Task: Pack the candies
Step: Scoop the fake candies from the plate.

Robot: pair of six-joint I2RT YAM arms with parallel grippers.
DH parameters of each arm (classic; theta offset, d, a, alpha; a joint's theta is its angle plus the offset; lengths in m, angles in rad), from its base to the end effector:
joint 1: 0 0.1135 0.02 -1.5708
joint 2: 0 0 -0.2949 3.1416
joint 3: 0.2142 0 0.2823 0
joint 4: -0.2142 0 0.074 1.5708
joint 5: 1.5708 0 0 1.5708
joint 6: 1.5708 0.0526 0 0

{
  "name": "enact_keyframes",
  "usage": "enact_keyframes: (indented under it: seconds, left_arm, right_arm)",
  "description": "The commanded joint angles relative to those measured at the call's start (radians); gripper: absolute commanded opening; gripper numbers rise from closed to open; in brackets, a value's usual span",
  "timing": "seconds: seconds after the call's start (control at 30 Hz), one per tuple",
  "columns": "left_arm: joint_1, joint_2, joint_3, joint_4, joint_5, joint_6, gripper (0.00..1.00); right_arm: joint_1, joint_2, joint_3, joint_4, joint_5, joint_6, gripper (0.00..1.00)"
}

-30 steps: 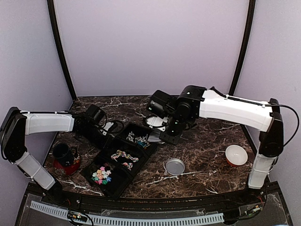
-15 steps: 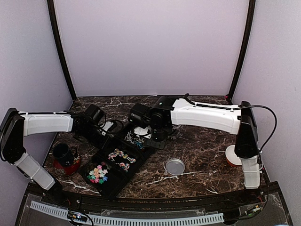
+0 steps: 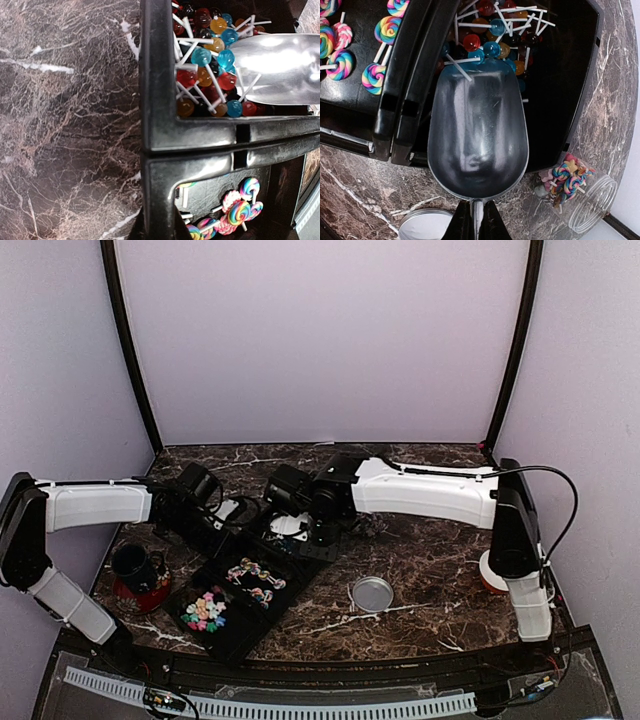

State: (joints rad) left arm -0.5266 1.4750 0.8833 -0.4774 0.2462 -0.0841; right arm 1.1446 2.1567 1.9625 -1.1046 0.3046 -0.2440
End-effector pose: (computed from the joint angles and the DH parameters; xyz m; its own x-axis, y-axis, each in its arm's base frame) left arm 0.2653 -0.1691 0.1934 -0.8048 0.3736 -0.4613 0.5230 0.8138 -0.2533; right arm 0.2205 0.4475 0.2452 -0.1846 -0.9641 -0.1909 -0.9068 0.2420 -0.3452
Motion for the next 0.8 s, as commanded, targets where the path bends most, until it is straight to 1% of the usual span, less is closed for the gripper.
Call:
enact_keyframes:
  seconds: [0.0,0.23,0.4,0.57,0.77]
  left_arm:
    - [0.001,-0.076,0.021,0.086,0.099,-0.016,0.00]
    - [0.001,-0.080,0.020,0.086,0.106,-0.015,0.00]
    - [-0.001,-0.082,0.021,0.089,0.112,-0.014,0.00]
    - [-0.001,-0.084,0.018,0.093,0.115,-0.021,0.00]
    - [0.001,-0.084,0.019,0.085,0.086,-0.029,0.00]
  right_arm:
    - [0.001,0.035,-0.032,0.071,-0.115,-0.040,0.00]
    - [-0.035,0.108,-0.050,0.203,-0.206,0.025,0.00]
    - [-0.045,0.119,-0.087,0.351,-0.194,0.090,0.00]
    - [-0.050,0.051,-0.224,0.550,-0.192,0.121,0.00]
    - [-0.055,-0.060,-0.408,0.745,-0.170,0.140,0.00]
